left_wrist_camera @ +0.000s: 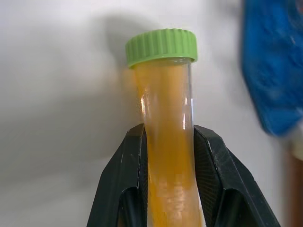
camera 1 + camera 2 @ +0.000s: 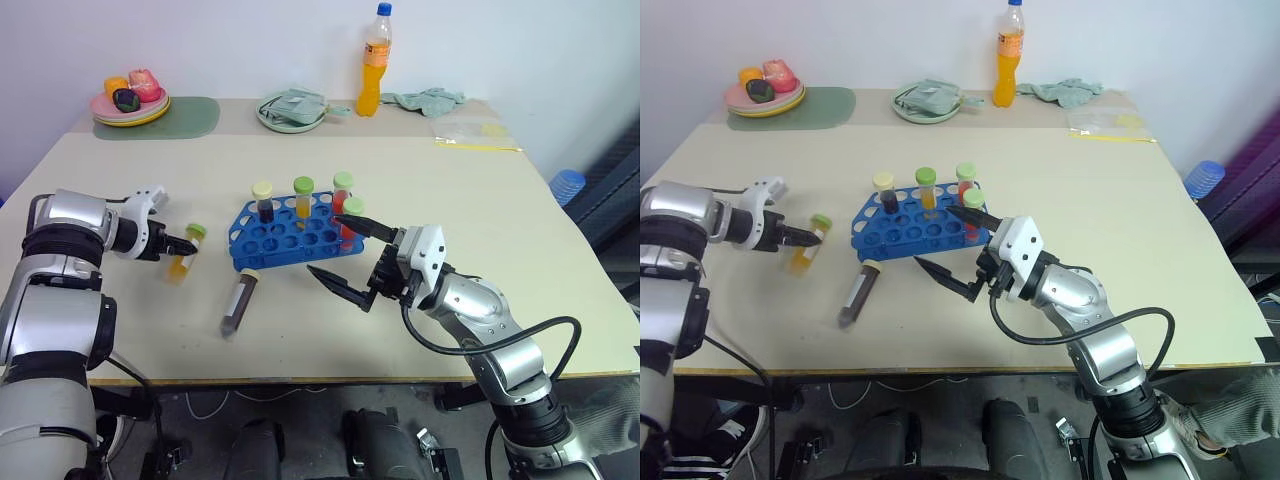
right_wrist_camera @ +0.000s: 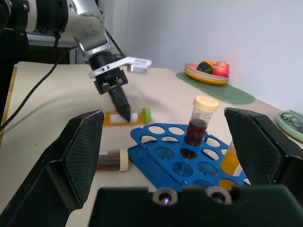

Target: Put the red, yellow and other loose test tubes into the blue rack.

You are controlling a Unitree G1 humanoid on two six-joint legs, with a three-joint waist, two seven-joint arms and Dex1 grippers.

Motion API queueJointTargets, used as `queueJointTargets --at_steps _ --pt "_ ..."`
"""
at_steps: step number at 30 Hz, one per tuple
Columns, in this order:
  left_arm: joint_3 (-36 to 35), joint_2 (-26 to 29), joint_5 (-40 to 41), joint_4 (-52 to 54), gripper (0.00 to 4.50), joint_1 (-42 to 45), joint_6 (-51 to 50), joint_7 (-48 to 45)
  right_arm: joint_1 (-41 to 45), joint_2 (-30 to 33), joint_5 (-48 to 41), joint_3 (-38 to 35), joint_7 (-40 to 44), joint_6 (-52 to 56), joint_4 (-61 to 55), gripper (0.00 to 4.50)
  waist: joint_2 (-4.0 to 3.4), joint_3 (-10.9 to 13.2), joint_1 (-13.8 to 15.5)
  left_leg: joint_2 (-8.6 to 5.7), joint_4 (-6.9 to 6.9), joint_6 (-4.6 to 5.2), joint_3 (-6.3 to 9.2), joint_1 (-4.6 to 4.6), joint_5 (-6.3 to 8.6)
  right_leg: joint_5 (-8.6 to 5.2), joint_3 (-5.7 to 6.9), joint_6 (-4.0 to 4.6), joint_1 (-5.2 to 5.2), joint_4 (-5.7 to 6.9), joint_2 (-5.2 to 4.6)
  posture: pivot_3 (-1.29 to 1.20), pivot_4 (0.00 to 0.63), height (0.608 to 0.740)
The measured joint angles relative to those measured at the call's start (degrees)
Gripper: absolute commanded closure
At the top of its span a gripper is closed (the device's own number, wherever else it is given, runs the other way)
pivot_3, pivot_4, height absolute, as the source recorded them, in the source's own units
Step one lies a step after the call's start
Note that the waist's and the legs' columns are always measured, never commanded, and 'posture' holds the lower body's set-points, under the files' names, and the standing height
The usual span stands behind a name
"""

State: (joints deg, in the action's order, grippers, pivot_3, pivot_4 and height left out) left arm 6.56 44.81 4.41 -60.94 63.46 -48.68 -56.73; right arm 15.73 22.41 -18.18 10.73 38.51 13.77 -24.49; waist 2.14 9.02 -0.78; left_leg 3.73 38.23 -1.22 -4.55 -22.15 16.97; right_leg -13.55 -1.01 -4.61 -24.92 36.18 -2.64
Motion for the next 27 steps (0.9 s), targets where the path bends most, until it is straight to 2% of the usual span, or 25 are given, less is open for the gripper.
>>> queueJointTargets --at_steps 4,7,9,12,16,21,27 --pt "-18.0 -1.8 8.9 13.5 3.71 -11.4 12.0 8.3 0.1 0.2 0.1 -0.3 -0.3 0.0 0.0 0.00 -0.01 0.0 -0.1 0.06 0.00 -0.01 -0.05 -0.04 0.00 0.03 0.01 -0.04 -0.02 -0.01 -0.07 0.00 0.150 0.740" --pt "-29.3 -8.7 15.8 29.7 3.71 -21.9 18.9 14.3 0.2 0.5 0.1 -0.6 -0.3 0.0 0.1 0.00 0.01 0.0 0.1 0.05 0.04 -0.05 -0.05 -0.13 -0.02 0.05 0.07 -0.05 -0.01 -0.03 -0.16 0.00 0.150 0.740" --pt "-32.7 -13.4 18.6 41.2 3.71 -29.0 26.0 15.2 0.5 0.7 0.0 -0.8 -0.2 -0.1 0.3 0.00 0.04 0.0 0.2 0.01 0.05 -0.08 -0.09 -0.13 -0.03 0.06 0.06 -0.05 0.02 -0.07 -0.21 0.00 0.150 0.740" --pt "-32.1 -19.9 21.0 55.8 3.71 -36.9 35.3 14.7 1.3 1.2 0.0 -1.8 0.2 -0.1 1.5 0.00 0.06 -0.1 0.6 -0.08 0.10 -0.08 -0.08 -0.07 -0.03 0.05 0.06 -0.03 0.13 -0.09 -0.25 0.00 0.150 0.740" --pt "-28.6 -22.3 21.1 60.3 3.71 -38.8 43.2 12.8 1.5 1.6 0.0 -2.4 1.0 -0.1 3.0 0.00 0.06 -0.1 0.8 -0.08 0.10 -0.09 -0.07 0.17 -0.04 0.04 0.03 -0.01 0.30 -0.09 -0.14 0.00 0.150 0.740" --pt "-21.6 -24.9 18.9 57.2 3.71 -38.6 51.0 9.5 1.8 1.6 0.0 -2.6 0.9 0.1 3.3 0.00 0.05 -0.1 1.0 -0.08 0.08 -0.08 -0.08 0.26 -0.03 0.04 0.00 -0.01 0.38 -0.12 -0.10 0.00 0.150 0.740" --pt "-13.5 -29.2 13.2 47.4 3.71 -36.3 61.3 7.4 1.7 1.7 0.1 -2.8 -0.6 1.2 2.7 0.00 0.05 -0.1 1.2 -0.08 0.08 -0.07 -0.07 0.25 -0.03 0.04 0.00 -0.01 0.38 -0.15 -0.07 0.00 0.150 0.740"
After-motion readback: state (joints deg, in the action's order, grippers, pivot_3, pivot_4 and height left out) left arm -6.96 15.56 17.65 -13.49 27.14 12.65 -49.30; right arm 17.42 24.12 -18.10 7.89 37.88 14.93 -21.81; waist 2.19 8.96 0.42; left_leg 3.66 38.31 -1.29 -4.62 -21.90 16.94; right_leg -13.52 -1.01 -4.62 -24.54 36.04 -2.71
